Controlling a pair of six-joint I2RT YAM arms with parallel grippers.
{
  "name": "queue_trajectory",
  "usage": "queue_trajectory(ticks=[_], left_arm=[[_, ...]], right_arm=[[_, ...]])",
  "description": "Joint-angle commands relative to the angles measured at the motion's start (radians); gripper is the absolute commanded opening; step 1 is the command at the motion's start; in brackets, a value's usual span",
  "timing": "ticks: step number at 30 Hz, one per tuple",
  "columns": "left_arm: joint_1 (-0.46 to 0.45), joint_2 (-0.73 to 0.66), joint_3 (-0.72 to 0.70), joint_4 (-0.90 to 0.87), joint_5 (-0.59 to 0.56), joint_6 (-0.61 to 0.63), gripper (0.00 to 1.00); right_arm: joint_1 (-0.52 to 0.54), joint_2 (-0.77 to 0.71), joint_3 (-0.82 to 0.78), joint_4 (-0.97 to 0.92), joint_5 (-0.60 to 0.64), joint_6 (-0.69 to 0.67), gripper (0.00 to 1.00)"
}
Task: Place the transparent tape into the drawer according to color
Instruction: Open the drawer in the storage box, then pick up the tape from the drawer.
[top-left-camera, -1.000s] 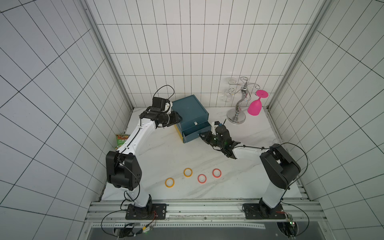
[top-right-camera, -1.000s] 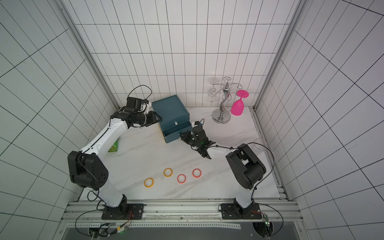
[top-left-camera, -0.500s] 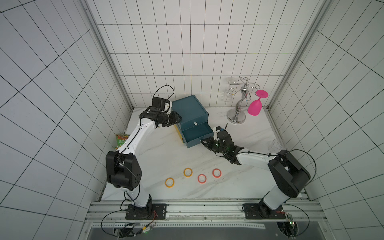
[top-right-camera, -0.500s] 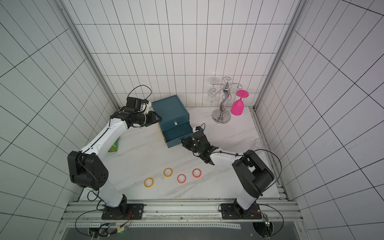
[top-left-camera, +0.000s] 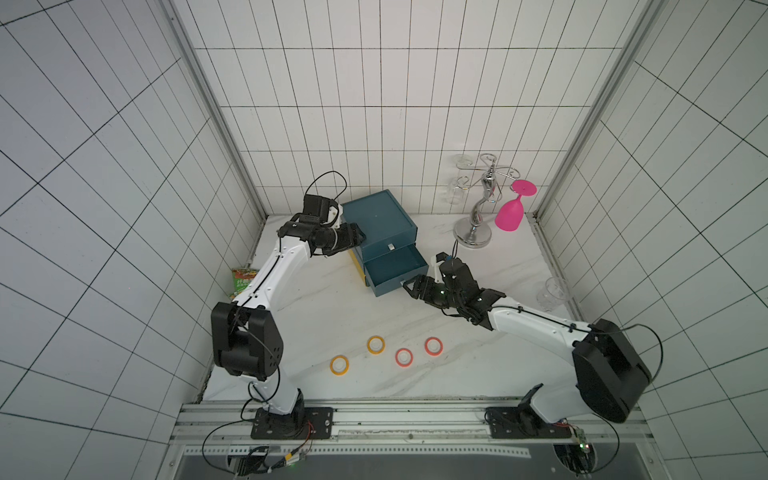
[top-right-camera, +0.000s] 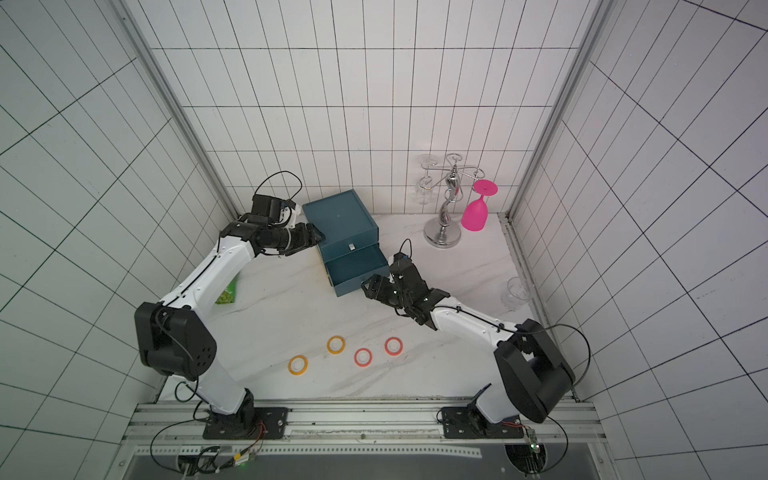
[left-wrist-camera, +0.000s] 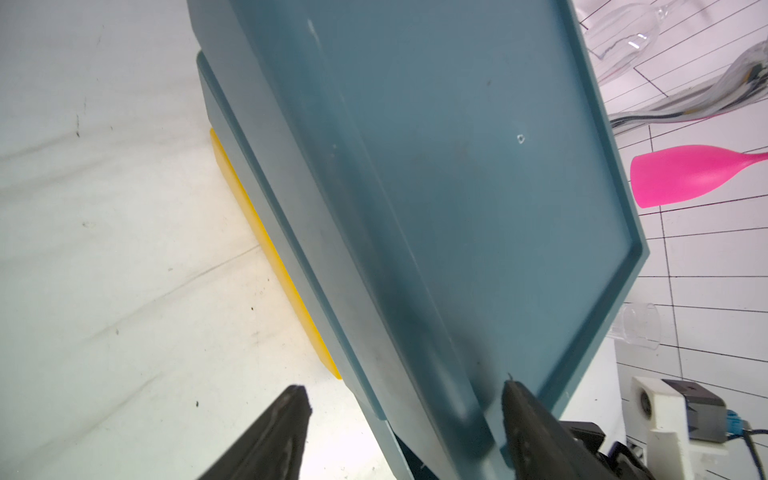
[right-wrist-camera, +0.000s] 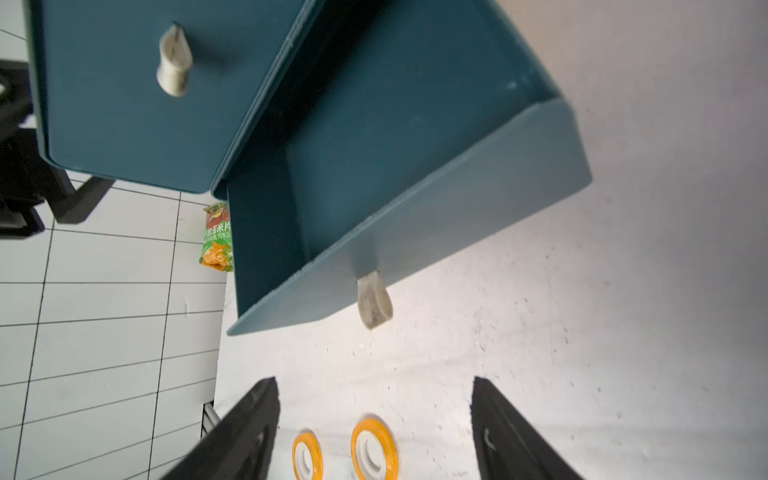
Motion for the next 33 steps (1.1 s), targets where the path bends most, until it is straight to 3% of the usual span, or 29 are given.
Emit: queue_trajectory(ticks=[1, 6, 16, 33], left_arm=[[0.008, -0.046, -0.011, 0.019, 0.012, -0.003, 0.83], [0.018, -0.095, -0.045, 0.050, 0.040, -0.028, 0.91], [0.042, -0.207, -0.169, 0.085, 0.086, -0.063, 0.97], [0.060, -0.439, -0.485, 0.053, 0.133, -0.075, 0.98]], right_arm=[[0.010, -0.054, 0.035, -0.242, -0.022, -0.111, 0.80], [0.010, -0.095, 0.060, -0.451, -0.002, -0.203, 0.86], [0.013, -0.084, 0.069, -0.731, 0.073, -0.334, 0.81], [0.086, 0.053, 0.119, -0.830, 0.187, -0.390, 0.65]])
